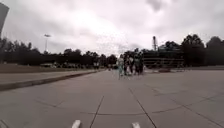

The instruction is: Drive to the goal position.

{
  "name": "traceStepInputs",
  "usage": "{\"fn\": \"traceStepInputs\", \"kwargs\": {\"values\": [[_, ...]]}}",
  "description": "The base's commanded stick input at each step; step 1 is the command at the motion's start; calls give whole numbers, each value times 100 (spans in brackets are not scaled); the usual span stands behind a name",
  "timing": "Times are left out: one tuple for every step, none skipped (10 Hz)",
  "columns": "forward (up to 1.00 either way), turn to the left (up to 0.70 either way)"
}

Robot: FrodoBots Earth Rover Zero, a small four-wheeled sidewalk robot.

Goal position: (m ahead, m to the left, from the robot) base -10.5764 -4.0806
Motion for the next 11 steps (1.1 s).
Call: {"fn": "traceStepInputs", "kwargs": {"values": [[0,-87],[0,-87],[0,-87],[0,-86],[0,-87],[0,-87],[0,-87],[0,-87],[0,-87],[0,-87],[0,-87]]}}
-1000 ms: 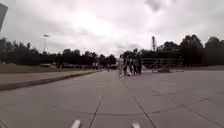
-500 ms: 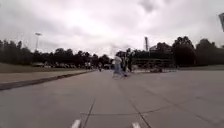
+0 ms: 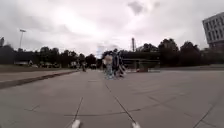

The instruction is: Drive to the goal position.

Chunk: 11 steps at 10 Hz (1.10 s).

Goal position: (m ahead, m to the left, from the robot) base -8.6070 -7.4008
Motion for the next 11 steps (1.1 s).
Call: {"fn": "traceStepInputs", "kwargs": {"values": [[0,-86],[0,-86],[0,-86],[0,-87],[0,-86],[0,-87],[0,-87],[0,-87],[0,-87],[0,-87],[0,-87]]}}
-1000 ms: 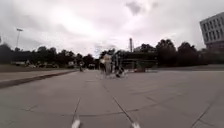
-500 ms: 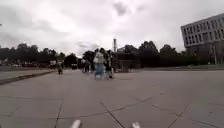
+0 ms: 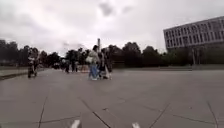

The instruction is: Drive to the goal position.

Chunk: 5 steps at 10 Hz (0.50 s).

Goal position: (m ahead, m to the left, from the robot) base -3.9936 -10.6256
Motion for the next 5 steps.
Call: {"fn": "traceStepInputs", "kwargs": {"values": [[0,-87],[0,-87],[0,-86],[0,-87],[0,-87]]}}
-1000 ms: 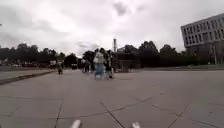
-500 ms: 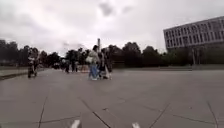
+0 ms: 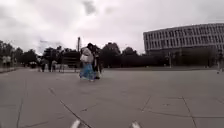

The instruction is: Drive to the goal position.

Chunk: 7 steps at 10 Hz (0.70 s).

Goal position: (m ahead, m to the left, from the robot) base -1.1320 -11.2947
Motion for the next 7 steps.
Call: {"fn": "traceStepInputs", "kwargs": {"values": [[0,-86],[0,-86],[0,-86],[0,-86],[0,-86],[0,-87],[0,-86]]}}
